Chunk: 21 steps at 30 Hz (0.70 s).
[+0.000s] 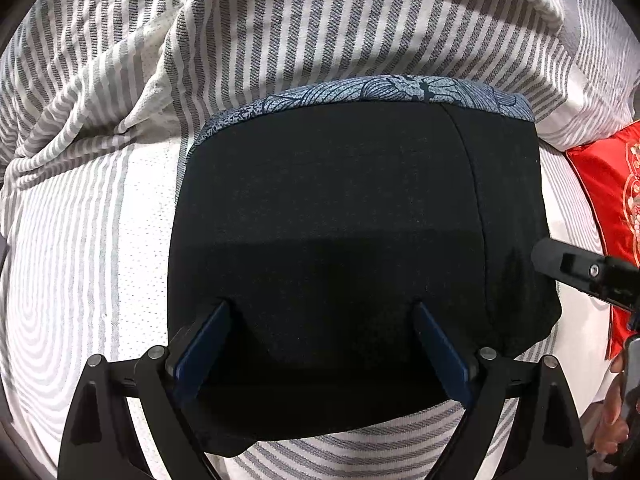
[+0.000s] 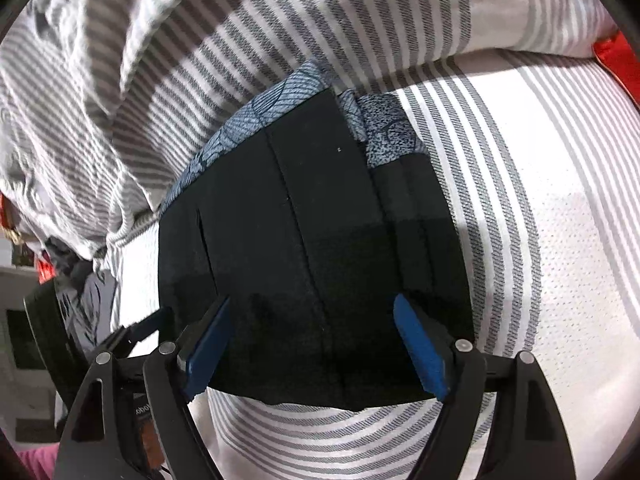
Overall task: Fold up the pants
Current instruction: 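Press the folded pants flat with both open grippers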
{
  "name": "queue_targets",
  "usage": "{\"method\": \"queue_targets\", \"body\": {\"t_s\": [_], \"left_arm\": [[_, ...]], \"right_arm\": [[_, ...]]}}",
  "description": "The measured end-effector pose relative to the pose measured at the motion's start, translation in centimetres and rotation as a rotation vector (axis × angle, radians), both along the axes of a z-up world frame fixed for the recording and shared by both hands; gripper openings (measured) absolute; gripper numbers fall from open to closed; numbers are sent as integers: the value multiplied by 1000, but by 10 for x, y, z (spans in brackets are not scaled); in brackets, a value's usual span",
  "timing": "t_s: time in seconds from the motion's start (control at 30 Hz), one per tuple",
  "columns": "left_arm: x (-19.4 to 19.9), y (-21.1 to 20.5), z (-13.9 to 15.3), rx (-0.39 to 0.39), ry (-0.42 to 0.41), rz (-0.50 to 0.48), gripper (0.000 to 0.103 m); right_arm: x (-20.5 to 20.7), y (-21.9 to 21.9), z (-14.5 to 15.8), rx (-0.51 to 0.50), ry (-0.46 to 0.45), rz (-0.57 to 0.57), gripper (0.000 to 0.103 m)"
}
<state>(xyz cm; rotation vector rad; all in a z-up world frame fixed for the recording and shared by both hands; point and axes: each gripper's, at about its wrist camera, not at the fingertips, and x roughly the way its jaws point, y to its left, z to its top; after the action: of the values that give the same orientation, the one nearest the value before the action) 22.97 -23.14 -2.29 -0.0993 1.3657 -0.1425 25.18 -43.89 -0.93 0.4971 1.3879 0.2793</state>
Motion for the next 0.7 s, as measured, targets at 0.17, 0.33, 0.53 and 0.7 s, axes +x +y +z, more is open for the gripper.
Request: {"method": "queue_targets", "body": {"t_s": [0.17, 0.33, 0.53, 0.7], "left_arm": [[2, 1, -1, -9, 8, -27, 94], [2, 3, -2, -19, -3, -45, 95], [0, 6, -2, -25, -6, -39, 95], [2, 4, -5, -11, 0, -18, 96]], "right_arm": [[-2, -1, 0, 11, -9, -51, 84], [-1, 5, 1, -8, -14, -60, 88], [4, 16, -2, -7, -30, -36, 103], [9, 29, 0, -80, -1, -2, 103]]}}
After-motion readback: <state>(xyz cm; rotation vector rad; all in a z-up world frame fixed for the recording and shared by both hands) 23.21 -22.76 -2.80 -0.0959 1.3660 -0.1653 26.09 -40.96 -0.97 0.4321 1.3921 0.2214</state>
